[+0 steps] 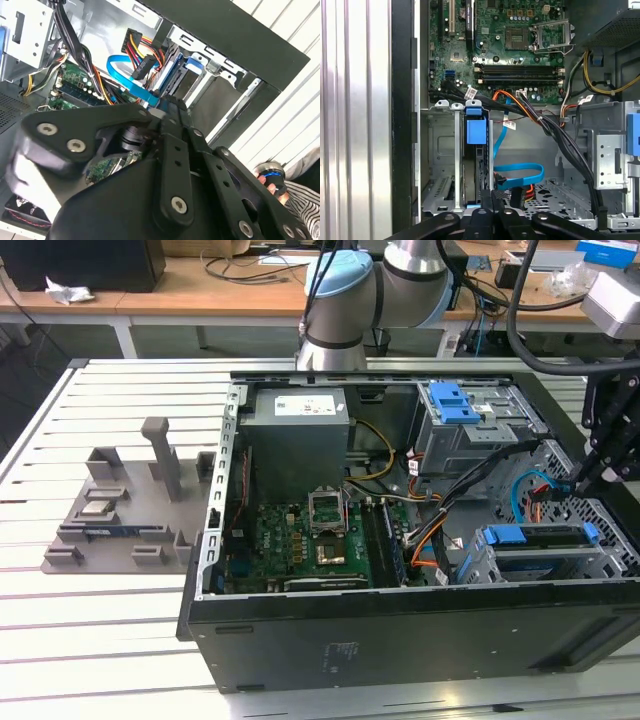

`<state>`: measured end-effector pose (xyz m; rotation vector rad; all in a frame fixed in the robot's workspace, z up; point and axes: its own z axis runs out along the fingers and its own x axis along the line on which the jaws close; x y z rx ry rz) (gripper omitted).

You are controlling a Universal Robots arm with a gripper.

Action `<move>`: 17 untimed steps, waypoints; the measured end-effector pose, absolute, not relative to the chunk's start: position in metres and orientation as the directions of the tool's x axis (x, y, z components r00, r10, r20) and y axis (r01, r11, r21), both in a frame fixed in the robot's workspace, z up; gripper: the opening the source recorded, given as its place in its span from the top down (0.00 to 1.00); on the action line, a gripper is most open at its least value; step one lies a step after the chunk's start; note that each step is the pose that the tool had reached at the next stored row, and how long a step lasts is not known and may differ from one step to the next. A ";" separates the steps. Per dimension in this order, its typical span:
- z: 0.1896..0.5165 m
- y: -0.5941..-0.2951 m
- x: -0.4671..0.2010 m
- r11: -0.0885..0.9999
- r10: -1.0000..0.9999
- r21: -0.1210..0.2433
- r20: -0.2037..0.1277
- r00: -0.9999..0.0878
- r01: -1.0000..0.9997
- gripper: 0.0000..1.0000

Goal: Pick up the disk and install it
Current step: 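Insert the first disk wire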

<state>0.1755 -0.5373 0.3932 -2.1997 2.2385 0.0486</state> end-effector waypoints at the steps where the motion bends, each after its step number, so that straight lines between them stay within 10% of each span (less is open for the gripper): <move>1: 0.393 -0.537 0.175 0.017 -1.000 0.020 -0.024 -0.018 -1.000 0.76; 17: 0.358 -0.508 0.190 0.020 -1.000 0.024 -0.023 -0.021 -1.000 0.70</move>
